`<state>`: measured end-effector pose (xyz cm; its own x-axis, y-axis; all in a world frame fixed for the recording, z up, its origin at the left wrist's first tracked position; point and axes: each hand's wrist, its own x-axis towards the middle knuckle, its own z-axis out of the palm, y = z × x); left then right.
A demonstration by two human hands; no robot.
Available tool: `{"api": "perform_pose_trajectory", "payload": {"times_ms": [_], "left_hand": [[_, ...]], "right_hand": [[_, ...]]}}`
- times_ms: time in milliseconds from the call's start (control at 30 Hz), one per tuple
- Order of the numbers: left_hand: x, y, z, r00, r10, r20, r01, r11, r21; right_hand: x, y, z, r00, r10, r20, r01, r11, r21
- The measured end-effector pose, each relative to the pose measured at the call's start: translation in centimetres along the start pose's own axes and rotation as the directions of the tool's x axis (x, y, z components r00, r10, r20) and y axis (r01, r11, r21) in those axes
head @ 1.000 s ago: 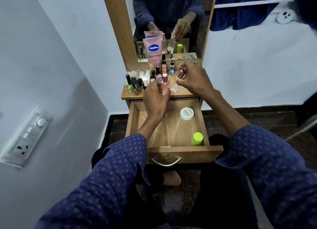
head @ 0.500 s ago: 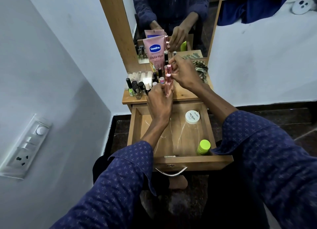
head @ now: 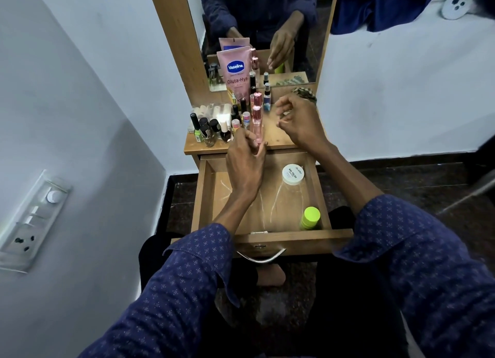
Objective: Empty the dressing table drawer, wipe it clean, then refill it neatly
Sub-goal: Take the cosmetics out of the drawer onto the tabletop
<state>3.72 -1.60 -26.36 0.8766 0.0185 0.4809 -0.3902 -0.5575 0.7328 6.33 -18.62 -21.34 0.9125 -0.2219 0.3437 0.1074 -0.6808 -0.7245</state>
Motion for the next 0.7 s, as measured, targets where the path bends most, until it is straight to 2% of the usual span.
{"api": "perform_pose_trajectory", "payload": {"times_ms": [67, 133, 200, 267, 367, 433, 500, 567, 700], "left_hand": [[-1.4, -0.2, 0.0, 0.993, 0.039, 0.108, -0.034, 0.999, -0.042], [-2.9, -0.6, 0.1, 0.951, 0.092, 0.295, -0.067, 0.993, -0.094], [-4.5, -1.4, 0.2, 0.868, 0.126, 0.48, -0.058, 0.986, -0.155], [-5.9, -2.1, 0.4, 0.77, 0.084, 0.633, 0.045, 0.982, -0.186], [-6.8, -2.0, 0.2, 0.568, 0.038, 0.822, 0.208, 0.96, -0.188], [-6.9, -1.5, 0.4, 0.48, 0.057, 0.876, 0.193, 0.966, -0.169], [-7.2, -0.9, 0.9, 0.436, 0.063, 0.898, 0.173, 0.973, -0.152], [-7.7, -0.6, 1.3, 0.419, 0.06, 0.906, 0.159, 0.978, -0.138], [-8.1, -0.7, 1.6, 0.431, 0.07, 0.9, 0.108, 0.986, -0.128]], "right_hand": [[-2.4, 0.6, -0.5, 1.0, 0.014, -0.008, -0.014, 1.0, 0.011], [-5.2, 1.2, -0.6, 0.998, 0.056, -0.027, -0.055, 0.998, 0.022], [-8.1, 2.1, -0.4, 0.992, 0.107, -0.06, -0.103, 0.993, 0.057], [-10.7, 3.0, -0.1, 0.985, 0.148, -0.093, -0.14, 0.986, 0.09], [-13.4, 3.9, 0.4, 0.97, 0.203, -0.131, -0.189, 0.976, 0.109], [-14.5, 4.4, 0.7, 0.959, 0.244, -0.144, -0.227, 0.966, 0.125], [-15.0, 4.9, 0.9, 0.949, 0.278, -0.146, -0.259, 0.956, 0.135], [-15.0, 5.2, 1.0, 0.939, 0.309, -0.153, -0.286, 0.945, 0.156], [-15.1, 5.4, 1.0, 0.934, 0.329, -0.137, -0.308, 0.939, 0.155]]}}
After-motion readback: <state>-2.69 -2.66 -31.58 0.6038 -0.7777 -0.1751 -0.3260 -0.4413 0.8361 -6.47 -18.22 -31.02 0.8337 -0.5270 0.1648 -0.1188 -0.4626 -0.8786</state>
